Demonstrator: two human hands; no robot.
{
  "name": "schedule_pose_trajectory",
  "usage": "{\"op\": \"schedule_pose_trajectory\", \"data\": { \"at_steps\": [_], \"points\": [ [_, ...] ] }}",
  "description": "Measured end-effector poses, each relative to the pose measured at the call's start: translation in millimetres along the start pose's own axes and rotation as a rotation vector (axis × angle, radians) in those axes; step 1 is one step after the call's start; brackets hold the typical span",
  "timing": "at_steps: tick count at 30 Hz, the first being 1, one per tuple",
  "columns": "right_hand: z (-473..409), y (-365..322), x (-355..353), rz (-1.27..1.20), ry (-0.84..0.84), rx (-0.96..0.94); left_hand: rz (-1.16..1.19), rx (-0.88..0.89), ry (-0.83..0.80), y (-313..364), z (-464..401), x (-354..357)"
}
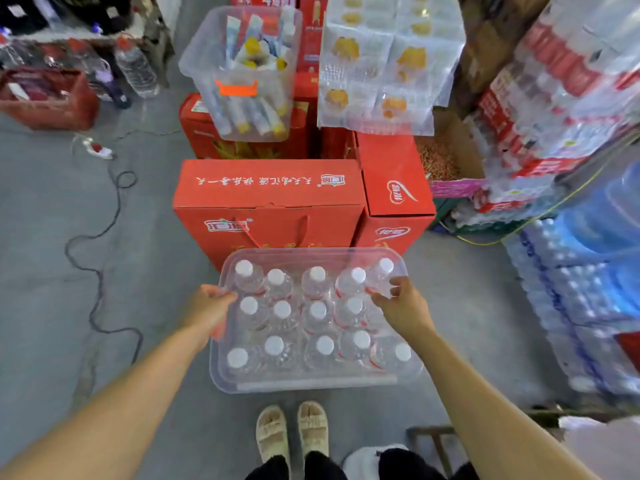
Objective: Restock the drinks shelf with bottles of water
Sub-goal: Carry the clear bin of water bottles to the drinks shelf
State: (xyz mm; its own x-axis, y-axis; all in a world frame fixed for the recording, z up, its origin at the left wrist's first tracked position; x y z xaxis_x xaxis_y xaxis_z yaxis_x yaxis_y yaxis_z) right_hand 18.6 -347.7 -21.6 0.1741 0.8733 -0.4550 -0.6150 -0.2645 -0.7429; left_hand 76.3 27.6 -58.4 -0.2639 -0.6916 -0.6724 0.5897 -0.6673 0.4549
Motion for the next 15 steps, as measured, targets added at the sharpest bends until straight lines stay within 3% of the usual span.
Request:
{"op": "schedule_pose_trajectory", "data": {
  "at_steps": [8,15],
  "points": [
    [-7.4,34.6,-35.1,0.028,0.167,0.077,-0.147,-0.039,0.066,-10.5,-35.7,7.1],
    [-30.4,62.5,-27.2,0.074,0.164,0.126,-0.182,-0.058,0.002,-34.3,-48.5,28.2]
  ]
}}
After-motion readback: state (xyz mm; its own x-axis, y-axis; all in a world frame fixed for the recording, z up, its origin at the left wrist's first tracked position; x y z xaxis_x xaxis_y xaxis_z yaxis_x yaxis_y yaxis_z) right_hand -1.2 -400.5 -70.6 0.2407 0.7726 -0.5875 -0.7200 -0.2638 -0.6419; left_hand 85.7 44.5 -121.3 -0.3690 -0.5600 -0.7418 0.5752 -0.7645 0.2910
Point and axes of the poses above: each hand's wrist, its own z-axis away from the middle knuckle, its own x-axis out of the palm, y = z × x, the point moved 10 cm from there along -z, towards the middle knuckle, and after that the axes turned 15 degrees about -z, right-handed, at the moved point
